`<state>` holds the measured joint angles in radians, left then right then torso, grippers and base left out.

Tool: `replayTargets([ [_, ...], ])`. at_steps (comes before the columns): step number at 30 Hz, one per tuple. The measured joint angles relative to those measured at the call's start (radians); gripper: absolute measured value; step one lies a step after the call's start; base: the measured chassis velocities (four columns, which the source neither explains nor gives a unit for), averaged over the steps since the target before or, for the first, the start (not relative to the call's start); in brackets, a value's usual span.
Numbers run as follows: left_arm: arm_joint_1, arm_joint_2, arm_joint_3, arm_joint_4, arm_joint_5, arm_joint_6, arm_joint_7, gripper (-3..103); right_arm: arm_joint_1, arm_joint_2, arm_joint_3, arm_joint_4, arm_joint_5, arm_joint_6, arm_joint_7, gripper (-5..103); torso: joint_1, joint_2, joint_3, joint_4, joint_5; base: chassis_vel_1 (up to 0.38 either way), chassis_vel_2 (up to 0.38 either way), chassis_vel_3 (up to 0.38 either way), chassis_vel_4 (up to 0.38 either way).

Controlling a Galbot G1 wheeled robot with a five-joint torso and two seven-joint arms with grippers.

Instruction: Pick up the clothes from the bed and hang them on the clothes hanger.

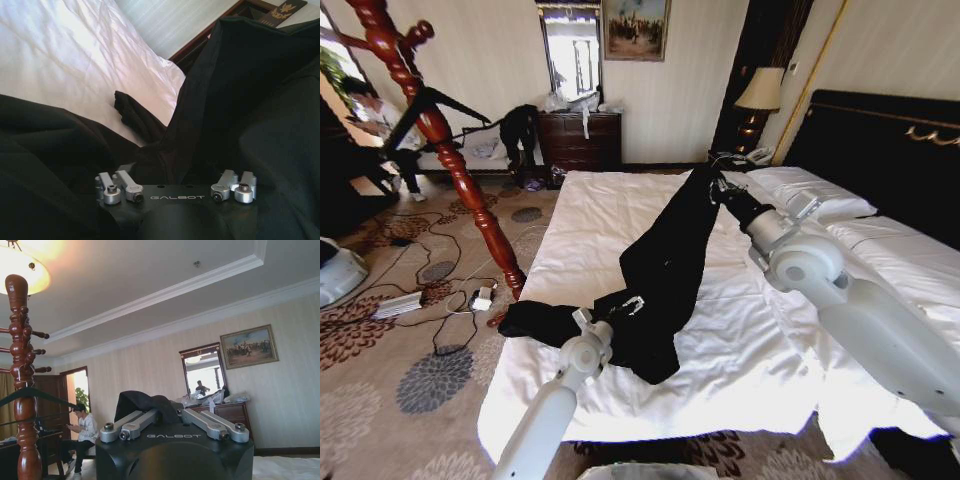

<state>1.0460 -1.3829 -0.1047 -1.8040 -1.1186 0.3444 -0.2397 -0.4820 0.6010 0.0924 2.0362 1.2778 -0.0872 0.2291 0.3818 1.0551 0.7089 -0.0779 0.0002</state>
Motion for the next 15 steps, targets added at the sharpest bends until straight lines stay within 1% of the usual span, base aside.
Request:
replayTargets([
  [1, 0.000, 0.000, 0.000, 0.000, 0.000, 0.000, 0.000, 82, 0.000, 0.000, 0.000, 0.000, 0.000, 0.000, 0.000, 1, 0.000, 0.000, 0.000, 0.0000, 0.0000, 0.000, 0.000, 0.000, 0.000],
  [4, 0.009, 0.003, -0.001, -0.003, 0.000, -0.002, 0.002, 66, -0.009, 0.001, 0.011, -0.002, -0.004, 0.003, 0.000, 1, 0.000, 0.000, 0.000, 0.0000, -0.0002, 0.000, 0.000, 0.000, 0.000],
  [5, 0.009, 0.003, -0.001, -0.003, 0.000, -0.002, 0.002, 66, -0.009, 0.001, 0.011, -0.002, -0.004, 0.003, 0.000, 1, 0.000, 0.000, 0.000, 0.0000, -0.0002, 0.000, 0.000, 0.000, 0.000],
  [7, 0.017, 0.010, -0.006, -0.013, -0.002, -0.005, 0.005, 55, -0.011, 0.006, 0.015, -0.002, -0.007, 0.006, 0.000, 1, 0.000, 0.000, 0.000, 0.0001, -0.0002, 0.000, 0.000, 0.000, 0.000],
  [9, 0.020, 0.012, -0.008, -0.017, -0.003, -0.007, 0.010, 55, -0.011, 0.009, 0.015, -0.002, -0.008, 0.007, 0.000, 1, 0.000, 0.000, 0.000, 0.0001, -0.0002, 0.000, 0.000, 0.000, 0.000],
  [10, 0.024, 0.012, -0.010, -0.022, -0.003, -0.009, 0.018, 44, -0.010, 0.012, 0.016, -0.001, -0.009, 0.009, 0.000, 1, 0.000, 0.000, 0.000, 0.0001, -0.0002, 0.000, 0.000, 0.000, 0.000],
  [12, 0.032, 0.004, -0.013, -0.027, -0.017, -0.015, 0.038, 33, -0.010, 0.015, 0.019, 0.000, -0.009, 0.012, 0.001, 1, 0.000, 0.000, 0.000, 0.0001, -0.0002, 0.000, 0.000, 0.000, 0.000],
  [14, 0.035, -0.003, -0.015, -0.030, -0.027, -0.015, 0.043, 33, -0.010, 0.015, 0.021, 0.001, -0.009, 0.014, 0.002, 1, 0.000, 0.000, 0.000, 0.0001, -0.0002, 0.000, 0.000, 0.000, 0.000],
  [15, 0.037, -0.010, -0.016, -0.032, -0.033, -0.015, 0.045, 28, -0.011, 0.015, 0.023, 0.002, -0.009, 0.015, 0.002, 1, 0.000, 0.000, 0.000, 0.0000, -0.0002, 0.000, 0.000, 0.000, 0.000],
])
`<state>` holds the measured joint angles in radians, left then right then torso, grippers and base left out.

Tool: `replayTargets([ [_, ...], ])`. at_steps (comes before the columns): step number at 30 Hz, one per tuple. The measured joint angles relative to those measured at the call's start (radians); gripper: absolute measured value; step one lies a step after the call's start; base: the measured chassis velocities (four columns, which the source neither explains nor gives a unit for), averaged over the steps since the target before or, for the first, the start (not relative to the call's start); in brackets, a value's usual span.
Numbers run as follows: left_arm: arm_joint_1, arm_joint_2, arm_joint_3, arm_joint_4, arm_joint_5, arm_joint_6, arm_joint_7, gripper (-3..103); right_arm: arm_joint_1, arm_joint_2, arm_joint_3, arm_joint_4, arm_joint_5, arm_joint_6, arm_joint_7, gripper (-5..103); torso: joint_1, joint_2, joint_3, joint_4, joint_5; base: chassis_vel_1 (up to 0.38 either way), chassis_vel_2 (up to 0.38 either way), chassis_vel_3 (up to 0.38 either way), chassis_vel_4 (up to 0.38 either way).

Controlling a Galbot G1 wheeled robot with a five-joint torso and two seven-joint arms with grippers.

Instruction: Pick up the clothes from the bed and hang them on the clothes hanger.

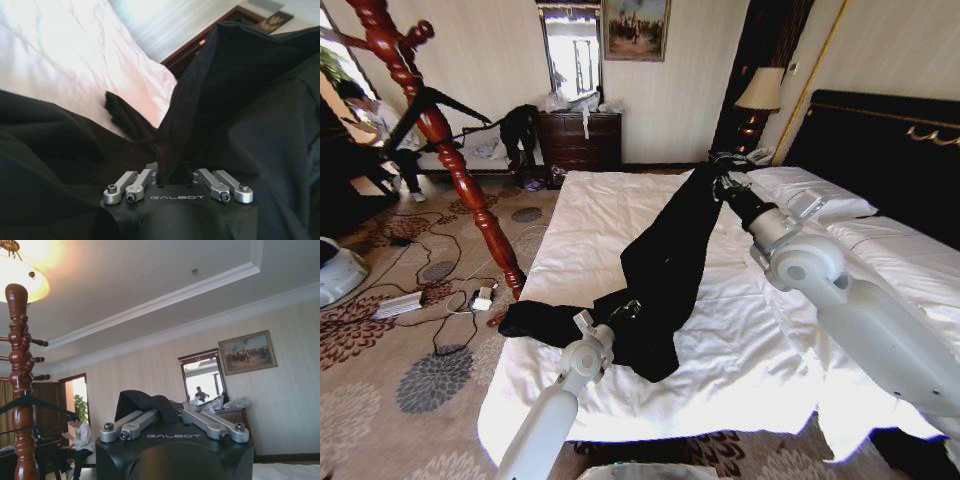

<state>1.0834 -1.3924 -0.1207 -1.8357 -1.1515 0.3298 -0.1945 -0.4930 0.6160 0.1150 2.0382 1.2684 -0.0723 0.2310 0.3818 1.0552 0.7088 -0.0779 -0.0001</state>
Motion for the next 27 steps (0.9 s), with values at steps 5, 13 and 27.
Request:
replayTargets([
  [5, 0.008, -0.012, -0.011, -0.027, -0.002, 0.000, 0.005, 7, -0.015, -0.006, 0.010, 0.005, -0.007, 0.007, 0.002, 1, 0.000, 0.000, 0.000, -0.0001, 0.0000, 0.000, 0.000, 0.000, 0.000],
  [13, -0.047, 0.161, -0.112, -0.181, -0.035, -0.010, -0.033, 0, -0.060, -0.015, 0.031, 0.002, -0.057, 0.028, 0.024, 1, 0.000, 0.000, 0.000, -0.0001, -0.0004, 0.000, 0.000, 0.000, 0.000],
  [27, -0.407, 0.689, -0.491, -0.369, -0.554, 0.005, -0.217, 0, -0.091, 0.066, 0.026, -0.016, -0.131, 0.081, 0.037, 1, 0.000, 0.000, 0.000, -0.0004, -0.0002, 0.000, 0.000, 0.000, 0.000],
])
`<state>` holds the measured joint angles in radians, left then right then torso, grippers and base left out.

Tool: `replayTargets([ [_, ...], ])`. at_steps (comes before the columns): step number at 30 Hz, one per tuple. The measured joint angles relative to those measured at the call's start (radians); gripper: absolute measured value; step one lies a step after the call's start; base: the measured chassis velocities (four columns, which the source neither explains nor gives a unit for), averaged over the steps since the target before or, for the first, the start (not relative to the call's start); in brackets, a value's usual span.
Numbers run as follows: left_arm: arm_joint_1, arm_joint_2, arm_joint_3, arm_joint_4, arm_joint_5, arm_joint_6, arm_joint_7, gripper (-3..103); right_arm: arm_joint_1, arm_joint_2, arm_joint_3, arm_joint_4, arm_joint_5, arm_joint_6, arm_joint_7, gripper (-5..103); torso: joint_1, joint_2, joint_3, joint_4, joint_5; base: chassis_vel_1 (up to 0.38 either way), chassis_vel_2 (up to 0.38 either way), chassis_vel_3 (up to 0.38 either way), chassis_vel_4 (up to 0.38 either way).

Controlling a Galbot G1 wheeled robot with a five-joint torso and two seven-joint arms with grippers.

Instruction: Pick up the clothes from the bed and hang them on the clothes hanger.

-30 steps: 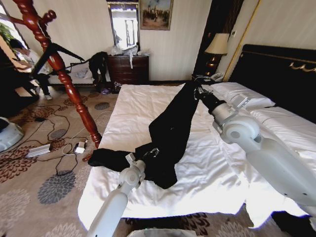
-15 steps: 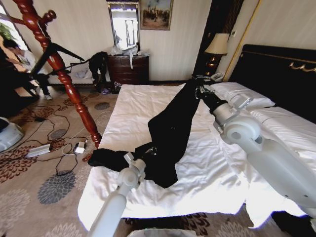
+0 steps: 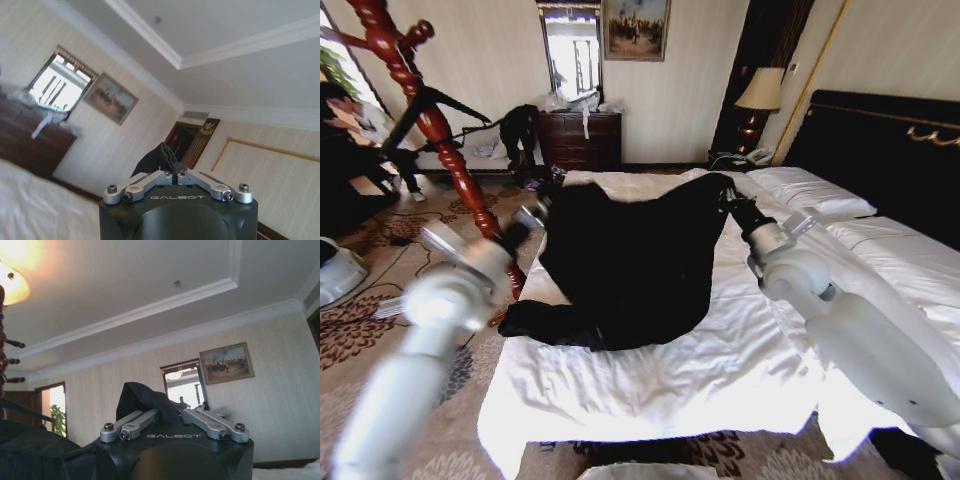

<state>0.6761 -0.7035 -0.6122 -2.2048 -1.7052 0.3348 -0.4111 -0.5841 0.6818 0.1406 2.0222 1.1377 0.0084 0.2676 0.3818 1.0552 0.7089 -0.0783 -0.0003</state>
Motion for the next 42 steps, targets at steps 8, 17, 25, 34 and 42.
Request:
replayTargets([
  [8, -0.092, 0.228, -0.097, -0.005, -0.097, -0.006, 0.024, 0, 0.091, -0.002, -0.001, 0.054, 0.090, 0.029, -0.016, 1, 0.000, 0.000, 0.000, 0.0003, 0.0002, 0.000, 0.000, 0.000, 0.000],
  [17, 0.218, 0.080, -0.041, -0.017, 0.247, 0.025, 0.014, 0, -0.067, 0.019, -0.079, 0.095, -0.050, -0.026, -0.001, 1, 0.000, 0.000, 0.000, -0.0001, 0.0000, 0.000, 0.000, 0.000, 0.000],
  [25, 0.261, -0.111, 0.188, 0.199, 0.529, 0.046, -0.014, 0, -0.044, 0.159, -0.221, -0.104, -0.122, -0.020, 0.033, 1, 0.000, 0.000, 0.000, 0.0005, 0.0004, 0.000, 0.000, 0.000, 0.000],
  [34, 0.243, -0.313, 0.276, 0.306, 0.575, 0.079, -0.103, 11, 0.015, 0.255, -0.281, -0.246, -0.155, 0.011, 0.062, 1, 0.000, 0.000, 0.000, 0.0002, 0.0003, 0.000, 0.000, 0.000, 0.000],
  [42, 0.302, -0.366, 0.183, 0.150, 0.360, 0.129, -0.173, 33, -0.037, 0.232, -0.244, -0.224, -0.191, 0.022, 0.055, 1, 0.000, 0.000, 0.000, -0.0005, 0.0006, 0.000, 0.000, 0.000, 0.000],
])
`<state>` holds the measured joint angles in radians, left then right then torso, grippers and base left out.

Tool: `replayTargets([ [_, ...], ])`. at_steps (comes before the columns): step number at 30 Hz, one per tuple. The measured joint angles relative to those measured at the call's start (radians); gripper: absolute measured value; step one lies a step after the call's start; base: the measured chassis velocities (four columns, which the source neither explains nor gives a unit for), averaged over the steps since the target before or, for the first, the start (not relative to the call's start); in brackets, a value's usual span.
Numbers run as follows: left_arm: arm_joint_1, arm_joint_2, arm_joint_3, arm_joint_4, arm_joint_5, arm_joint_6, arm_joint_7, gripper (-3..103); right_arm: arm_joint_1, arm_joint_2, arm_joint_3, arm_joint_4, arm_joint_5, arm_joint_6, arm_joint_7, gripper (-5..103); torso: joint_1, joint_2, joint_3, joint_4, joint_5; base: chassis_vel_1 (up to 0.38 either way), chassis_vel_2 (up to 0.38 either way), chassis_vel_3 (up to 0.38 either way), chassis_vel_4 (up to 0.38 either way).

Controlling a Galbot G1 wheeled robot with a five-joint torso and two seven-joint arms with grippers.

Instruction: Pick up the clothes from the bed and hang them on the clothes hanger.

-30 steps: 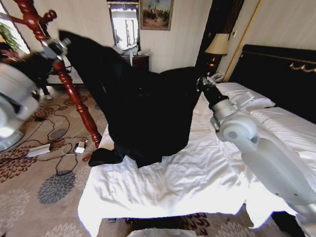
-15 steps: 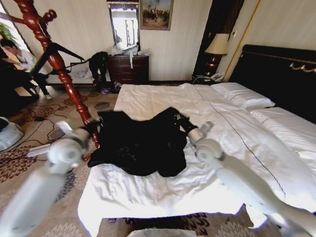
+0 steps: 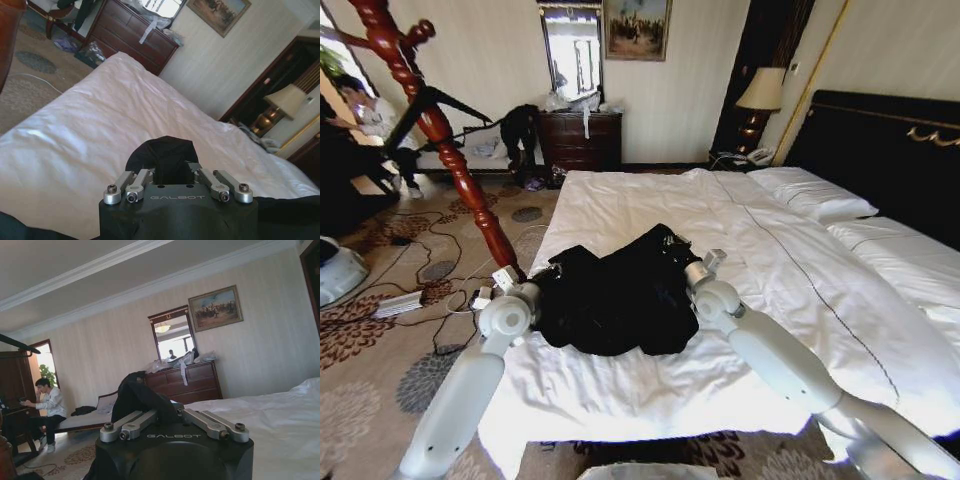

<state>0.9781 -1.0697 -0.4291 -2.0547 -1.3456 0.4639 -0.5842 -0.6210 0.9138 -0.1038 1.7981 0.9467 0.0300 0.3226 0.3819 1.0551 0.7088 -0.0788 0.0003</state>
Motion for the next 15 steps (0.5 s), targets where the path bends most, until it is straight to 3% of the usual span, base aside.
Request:
replayTargets([
  [5, 0.129, -0.021, -0.076, -0.087, -0.021, 0.026, 0.009, 55, -0.015, -0.004, 0.008, 0.005, -0.005, 0.002, -0.003, 1, 0.000, 0.000, 0.000, 0.0014, -0.0003, 0.000, 0.000, 0.000, 0.000],
  [6, 0.157, -0.028, -0.089, -0.102, -0.026, 0.054, -0.006, 55, -0.015, -0.004, 0.008, 0.005, -0.006, 0.002, -0.004, 1, 0.000, 0.000, 0.000, 0.0015, -0.0003, 0.000, 0.000, 0.000, 0.000],
  [8, 0.206, -0.045, -0.102, -0.123, -0.023, 0.125, -0.079, 66, -0.015, -0.004, 0.007, 0.005, -0.007, 0.002, -0.004, 1, 0.000, 0.000, 0.000, 0.0011, -0.0004, 0.000, 0.000, 0.000, 0.000],
  [9, 0.206, -0.045, -0.102, -0.123, -0.023, 0.125, -0.079, 66, -0.015, -0.004, 0.007, 0.005, -0.007, 0.002, -0.004, 1, 0.000, 0.000, 0.000, 0.0011, -0.0004, 0.000, 0.000, 0.000, 0.000],
  [11, 0.252, -0.071, -0.112, -0.148, -0.005, 0.160, -0.133, 76, -0.015, -0.003, 0.005, 0.005, -0.007, 0.002, -0.004, 1, 0.000, 0.000, 0.000, 0.0009, -0.0004, 0.000, 0.000, 0.000, 0.000],
  [15, 0.279, -0.106, -0.153, -0.191, -0.041, 0.166, -0.155, 88, -0.022, -0.005, 0.006, 0.010, -0.008, 0.002, -0.003, 1, 0.000, 0.000, 0.000, 0.0006, -0.0004, 0.000, 0.000, 0.000, 0.000],
])
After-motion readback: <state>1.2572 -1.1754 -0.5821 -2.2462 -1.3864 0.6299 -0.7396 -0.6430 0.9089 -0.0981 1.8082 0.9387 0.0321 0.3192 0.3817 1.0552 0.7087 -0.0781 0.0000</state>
